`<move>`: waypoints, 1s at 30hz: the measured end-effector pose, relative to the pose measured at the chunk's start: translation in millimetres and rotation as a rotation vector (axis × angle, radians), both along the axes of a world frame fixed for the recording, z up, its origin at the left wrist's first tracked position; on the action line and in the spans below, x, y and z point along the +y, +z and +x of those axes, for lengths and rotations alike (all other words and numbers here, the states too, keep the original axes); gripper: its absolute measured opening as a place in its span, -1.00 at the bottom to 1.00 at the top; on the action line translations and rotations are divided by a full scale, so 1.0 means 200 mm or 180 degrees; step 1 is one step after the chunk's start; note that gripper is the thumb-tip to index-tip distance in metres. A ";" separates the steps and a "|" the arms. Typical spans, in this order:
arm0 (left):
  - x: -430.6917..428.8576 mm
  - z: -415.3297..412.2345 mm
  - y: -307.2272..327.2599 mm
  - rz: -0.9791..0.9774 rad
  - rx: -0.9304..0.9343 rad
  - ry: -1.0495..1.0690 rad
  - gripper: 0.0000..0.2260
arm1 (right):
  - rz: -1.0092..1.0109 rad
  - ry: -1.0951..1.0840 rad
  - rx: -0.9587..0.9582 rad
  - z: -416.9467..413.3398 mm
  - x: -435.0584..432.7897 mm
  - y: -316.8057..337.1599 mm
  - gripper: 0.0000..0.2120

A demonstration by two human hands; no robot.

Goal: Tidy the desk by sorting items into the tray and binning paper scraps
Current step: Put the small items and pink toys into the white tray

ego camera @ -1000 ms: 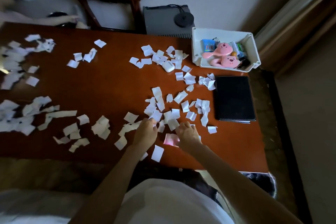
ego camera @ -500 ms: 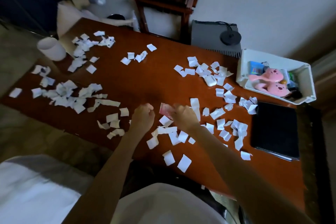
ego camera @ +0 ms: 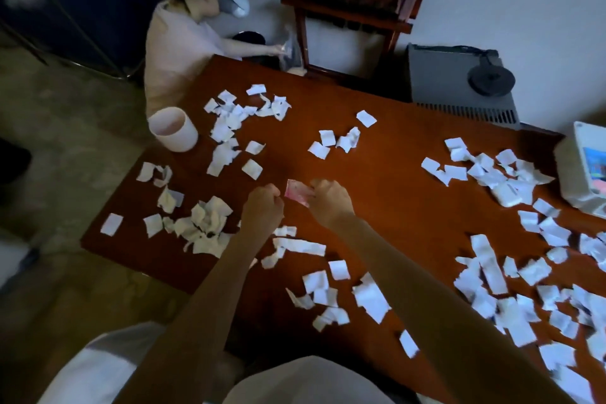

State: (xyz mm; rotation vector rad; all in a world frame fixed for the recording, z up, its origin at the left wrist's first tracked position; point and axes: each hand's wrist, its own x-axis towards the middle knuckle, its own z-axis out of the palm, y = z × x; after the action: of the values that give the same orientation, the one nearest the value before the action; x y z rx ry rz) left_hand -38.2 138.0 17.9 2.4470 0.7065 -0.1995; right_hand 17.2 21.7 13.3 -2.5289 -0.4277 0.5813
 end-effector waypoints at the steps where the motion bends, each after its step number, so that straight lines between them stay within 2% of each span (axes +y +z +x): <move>1: 0.08 0.04 -0.02 0.0014 0.0013 0.0023 -0.74 | 0.0002 -0.0021 0.0042 0.03 0.08 -0.01 -0.83; 4: 0.28 0.16 -0.10 0.0187 -0.0004 0.0189 -0.74 | -0.0081 0.0000 0.0146 0.13 0.28 -0.03 -0.81; 6: 0.38 0.22 -0.13 0.0308 0.0196 0.0184 -0.69 | -0.0198 0.0012 0.0194 0.19 0.36 -0.06 -0.80; 8: 0.46 0.23 -0.14 0.0341 0.0859 -0.0025 -0.49 | -0.0319 -0.0031 0.0172 0.25 0.41 -0.09 -0.80; 11: 0.53 0.14 -0.19 0.0341 0.1891 -0.0563 -0.03 | -0.0541 0.0053 0.0226 0.28 0.45 -0.16 -0.79; 14: 0.52 0.01 -0.35 0.0324 0.2246 -0.0814 0.11 | -0.0712 0.0042 0.0381 0.26 0.46 -0.22 -0.78; 16: 0.48 -0.06 -0.42 0.0405 0.2038 -0.0628 0.06 | -0.0738 0.0088 0.0359 0.24 0.46 -0.25 -0.79; 19: 0.43 -0.11 -0.45 0.0518 0.1171 -0.0590 -0.15 | -0.0682 0.0084 0.0333 0.20 0.45 -0.28 -0.81; 21: 0.41 -0.11 -0.46 0.0523 0.0842 -0.0637 -0.25 | -0.0671 0.0072 0.0330 0.18 0.44 -0.29 -0.80; 26: 0.37 -0.01 -0.47 0.0253 0.0721 -0.0768 -0.33 | -0.0699 -0.0142 0.0064 0.17 0.35 -0.26 -0.80; 30: 0.29 0.09 -0.35 0.0172 0.0488 -0.0631 -0.36 | -0.0202 -0.0841 0.0015 0.17 0.26 -0.19 -0.89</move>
State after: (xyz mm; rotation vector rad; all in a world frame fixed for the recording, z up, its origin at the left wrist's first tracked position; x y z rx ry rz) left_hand -19.2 196.6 -52.2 2.5735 0.5383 -0.4547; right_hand 51.5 73.7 -23.8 -2.5867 -0.0708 0.5058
